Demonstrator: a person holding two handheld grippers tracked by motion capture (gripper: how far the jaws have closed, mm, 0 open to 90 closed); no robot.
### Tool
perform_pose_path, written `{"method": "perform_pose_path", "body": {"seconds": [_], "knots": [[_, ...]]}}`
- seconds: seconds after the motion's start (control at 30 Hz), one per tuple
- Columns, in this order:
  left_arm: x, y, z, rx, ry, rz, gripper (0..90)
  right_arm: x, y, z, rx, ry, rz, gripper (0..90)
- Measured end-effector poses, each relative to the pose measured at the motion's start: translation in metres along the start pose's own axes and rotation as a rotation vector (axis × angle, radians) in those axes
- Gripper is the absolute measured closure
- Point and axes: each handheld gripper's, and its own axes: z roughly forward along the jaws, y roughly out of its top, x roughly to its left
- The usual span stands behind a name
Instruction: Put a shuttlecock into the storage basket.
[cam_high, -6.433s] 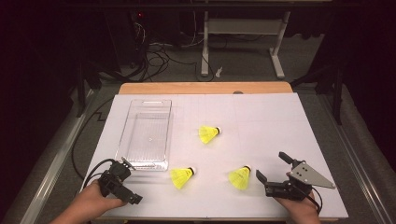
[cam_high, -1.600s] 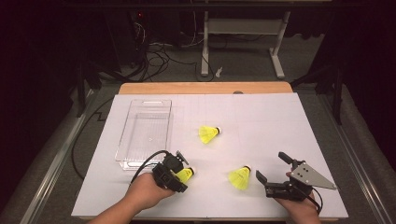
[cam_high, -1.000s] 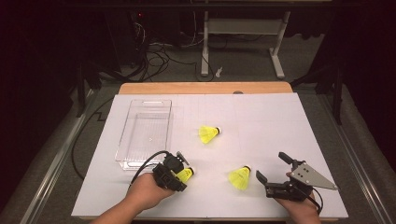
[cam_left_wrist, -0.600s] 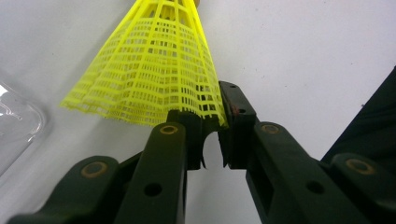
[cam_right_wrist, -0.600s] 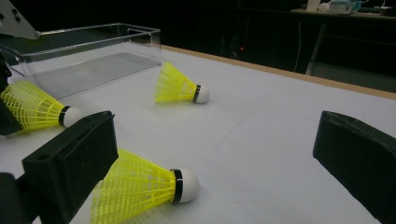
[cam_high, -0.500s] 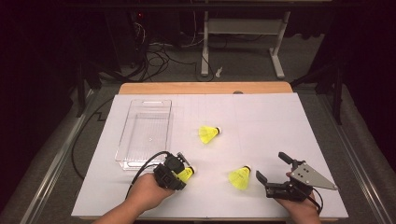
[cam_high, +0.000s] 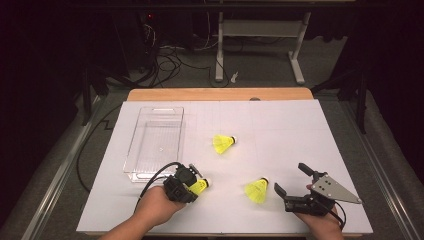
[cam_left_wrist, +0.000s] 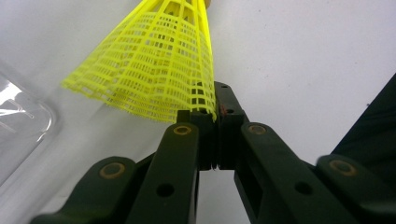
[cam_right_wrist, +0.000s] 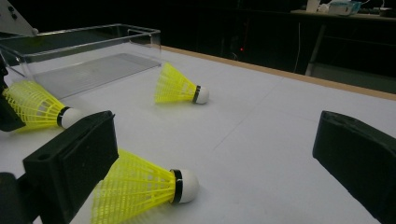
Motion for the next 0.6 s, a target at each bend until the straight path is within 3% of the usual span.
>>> {"method": "perform_pose_path", "body": {"seconds": [0.27, 0.6], "knots": [[0.000, -0.004, -0.008, -0.009, -0.020, -0.010, 89.0, 0.000, 0.000, 0.000, 0.002, -0.001, 0.003, 0.7], [-0.003, -0.009, -0.023, 0.022, -0.057, -0.011, 89.0, -0.001, -0.001, 0.001, 0.004, 0.000, 0.001, 0.7]]}}
